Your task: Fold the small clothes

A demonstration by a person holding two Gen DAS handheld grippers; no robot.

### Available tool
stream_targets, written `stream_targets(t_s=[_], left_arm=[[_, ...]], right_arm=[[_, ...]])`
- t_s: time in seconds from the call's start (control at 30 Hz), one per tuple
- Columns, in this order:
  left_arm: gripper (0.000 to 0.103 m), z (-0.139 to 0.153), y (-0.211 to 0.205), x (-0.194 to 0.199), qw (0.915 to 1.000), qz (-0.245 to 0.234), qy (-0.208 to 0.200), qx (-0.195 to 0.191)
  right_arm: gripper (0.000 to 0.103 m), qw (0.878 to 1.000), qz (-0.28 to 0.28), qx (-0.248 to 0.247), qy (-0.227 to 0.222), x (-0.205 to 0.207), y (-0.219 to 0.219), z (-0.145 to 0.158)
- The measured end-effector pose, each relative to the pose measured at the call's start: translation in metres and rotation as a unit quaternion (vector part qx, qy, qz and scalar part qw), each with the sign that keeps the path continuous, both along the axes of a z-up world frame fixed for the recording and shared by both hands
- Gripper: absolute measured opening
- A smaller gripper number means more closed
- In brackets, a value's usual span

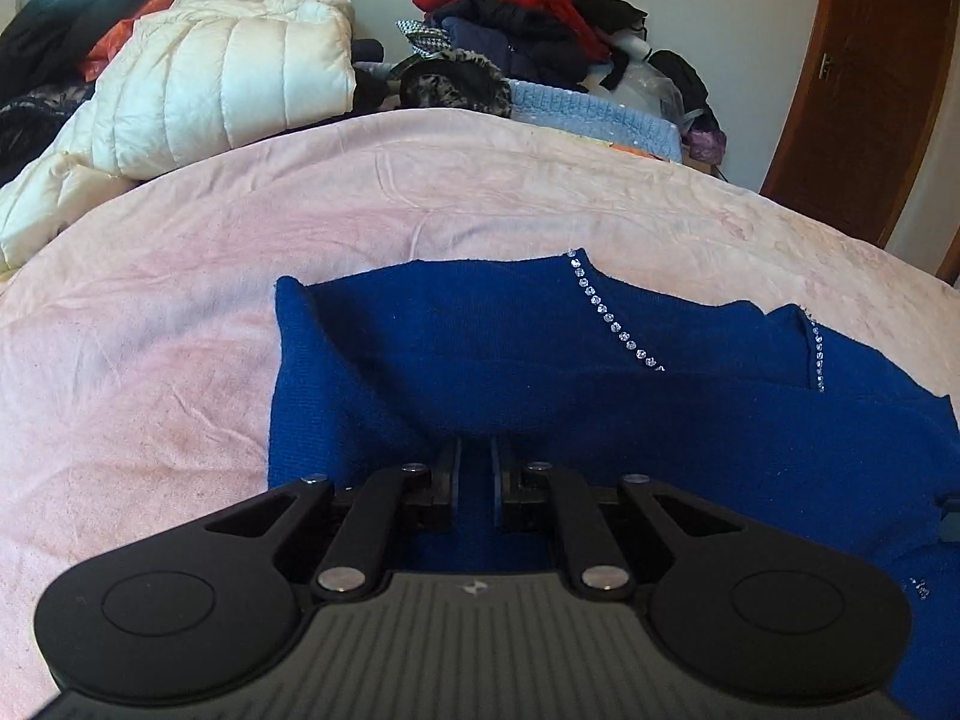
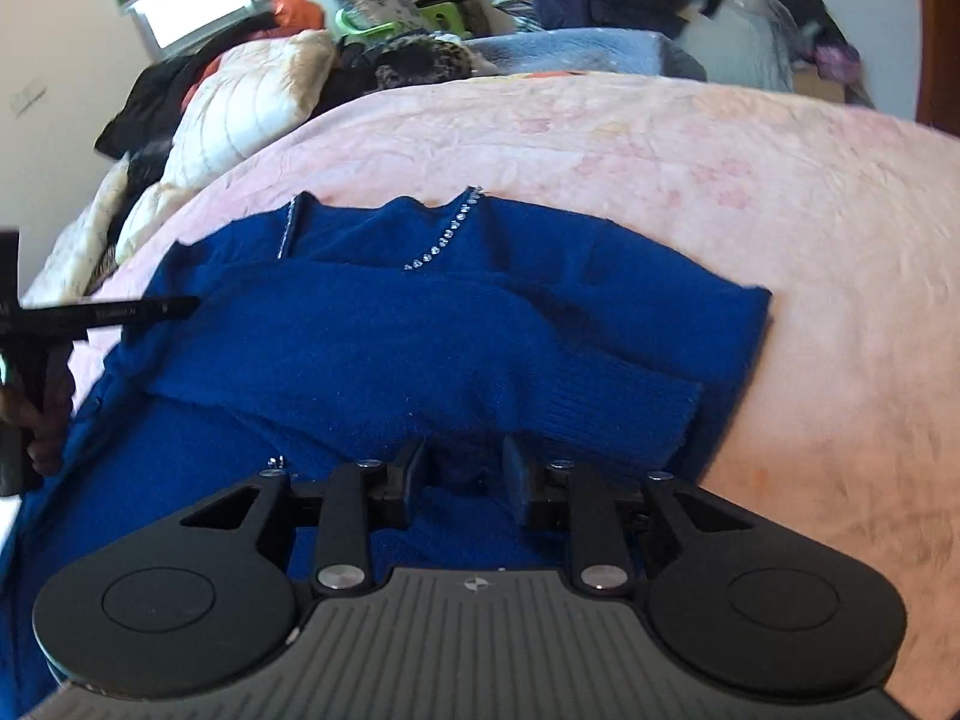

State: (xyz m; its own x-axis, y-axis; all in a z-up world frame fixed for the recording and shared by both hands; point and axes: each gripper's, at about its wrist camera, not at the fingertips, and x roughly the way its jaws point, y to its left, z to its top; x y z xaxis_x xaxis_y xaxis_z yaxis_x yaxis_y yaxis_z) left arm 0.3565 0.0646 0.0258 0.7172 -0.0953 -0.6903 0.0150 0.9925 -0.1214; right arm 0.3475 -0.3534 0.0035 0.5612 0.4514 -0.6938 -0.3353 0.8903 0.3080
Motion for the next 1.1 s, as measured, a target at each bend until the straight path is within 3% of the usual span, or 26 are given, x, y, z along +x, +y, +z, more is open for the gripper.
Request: stream_targets(t_s=[0.1, 0.17, 0.2, 0.27, 0.3, 0.33, 0.37, 0.43, 0.57, 0.67, 0.73, 0.83, 0.87, 0.93, 1.0, 1.1], left_arm=[[0.01, 0.016, 0.016, -0.013, 0.9982, 0.035, 0.016, -0.046], [0.01, 0.034, 0.031, -0.044, 0.9956, 0.036, -0.016, -0.085], [0.015, 0.042, 0.039, -0.065, 0.9927, 0.039, -0.04, -0.107], [0.046, 0.054, 0.058, -0.112, 0.9841, 0.053, -0.08, -0.149], [0.077, 0.057, 0.067, -0.135, 0.9787, 0.065, -0.097, -0.169], [0.089, 0.059, 0.077, -0.16, 0.9723, 0.08, -0.115, -0.187], [0.089, 0.059, 0.087, -0.187, 0.9645, 0.092, -0.134, -0.209], [0.089, 0.054, 0.107, -0.227, 0.954, 0.103, -0.132, -0.249], [0.089, 0.025, 0.141, -0.279, 0.9325, 0.12, -0.061, -0.335], [0.089, 0.012, 0.164, -0.306, 0.9189, 0.129, -0.012, -0.373], [0.089, 0.019, 0.189, -0.328, 0.9183, 0.148, -0.022, -0.367], [0.089, 0.058, 0.249, -0.361, 0.9241, 0.212, -0.077, -0.309], [0.089, 0.076, 0.272, -0.373, 0.9219, 0.245, -0.105, -0.281], [0.089, 0.106, 0.309, -0.396, 0.9073, 0.309, -0.163, -0.234], [0.092, 0.125, 0.329, -0.403, 0.9036, 0.339, -0.158, -0.209], [0.092, 0.106, 0.309, -0.388, 0.9212, 0.278, -0.107, -0.25]], right_arm=[[0.041, 0.998, -0.048, 0.033, 0.018, -0.014, -0.01, 0.01], [0.046, 0.996, -0.059, 0.071, 0.01, -0.039, -0.017, 0.022], [0.051, 0.994, -0.056, 0.094, 0.003, -0.058, -0.021, 0.026], [0.066, 0.991, -0.051, 0.126, -0.005, -0.095, -0.026, 0.032], [0.07, 0.99, -0.05, 0.135, -0.005, -0.118, -0.028, 0.033], [0.073, 0.989, -0.051, 0.141, -0.004, -0.137, -0.029, 0.033], [0.073, 0.988, -0.052, 0.148, 0.001, -0.155, -0.031, 0.03], [0.073, 0.985, -0.052, 0.161, 0.026, -0.186, -0.034, 0.021], [0.073, 0.98, -0.065, 0.171, 0.078, -0.234, -0.038, 0.001], [0.073, 0.968, -0.091, 0.206, 0.112, -0.258, -0.048, -0.013], [0.073, 0.966, -0.105, 0.208, 0.112, -0.272, -0.051, -0.014], [0.074, 0.967, -0.108, 0.207, 0.107, -0.289, -0.051, -0.009], [0.075, 0.968, -0.106, 0.203, 0.105, -0.293, -0.051, -0.008], [0.077, 0.97, -0.104, 0.195, 0.099, -0.298, -0.052, -0.005], [0.078, 0.972, -0.108, 0.187, 0.097, -0.302, -0.053, -0.006], [0.078, 0.97, -0.122, 0.183, 0.107, -0.305, -0.054, -0.015]])
